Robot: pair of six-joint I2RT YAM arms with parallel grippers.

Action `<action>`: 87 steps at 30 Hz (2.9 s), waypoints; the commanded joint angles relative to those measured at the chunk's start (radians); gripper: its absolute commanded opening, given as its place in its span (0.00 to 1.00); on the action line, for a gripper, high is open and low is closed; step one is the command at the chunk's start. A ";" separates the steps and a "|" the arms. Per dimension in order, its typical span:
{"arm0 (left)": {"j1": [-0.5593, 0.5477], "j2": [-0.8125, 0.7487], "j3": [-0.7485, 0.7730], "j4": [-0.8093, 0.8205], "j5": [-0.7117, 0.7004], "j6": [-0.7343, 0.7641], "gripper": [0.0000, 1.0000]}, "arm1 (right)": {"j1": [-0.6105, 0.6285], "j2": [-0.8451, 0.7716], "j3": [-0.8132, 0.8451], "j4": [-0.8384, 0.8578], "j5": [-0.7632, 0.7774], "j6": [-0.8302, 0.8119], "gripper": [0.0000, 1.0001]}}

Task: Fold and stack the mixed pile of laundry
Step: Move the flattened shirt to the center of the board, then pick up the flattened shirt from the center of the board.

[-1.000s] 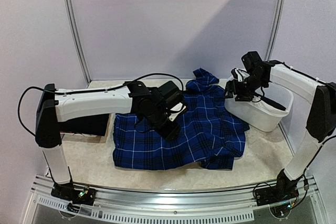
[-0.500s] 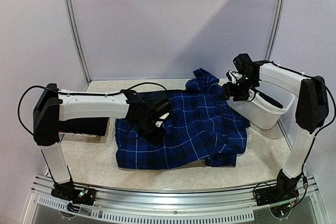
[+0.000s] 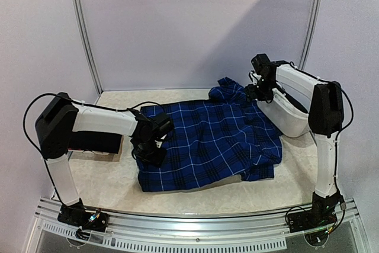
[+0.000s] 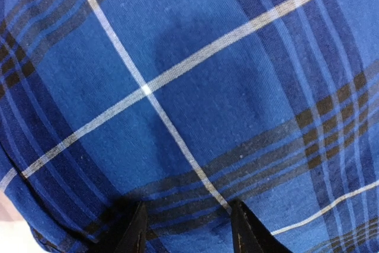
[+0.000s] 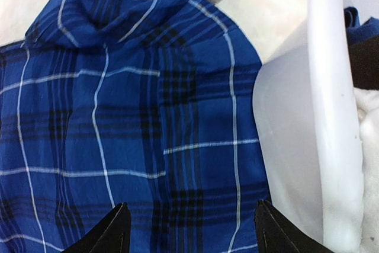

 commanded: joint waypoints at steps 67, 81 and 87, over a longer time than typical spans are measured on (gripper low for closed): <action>-0.372 -0.100 0.304 -0.017 -0.028 0.352 0.60 | 0.093 -1.026 -1.137 0.168 -0.346 0.336 0.83; -0.500 0.226 0.608 -0.025 0.025 0.452 0.58 | 0.099 -0.977 -1.397 0.384 -0.360 0.516 0.78; -0.529 0.324 0.704 0.022 0.039 0.535 0.57 | 0.098 -0.869 -1.370 0.411 -0.337 0.514 0.75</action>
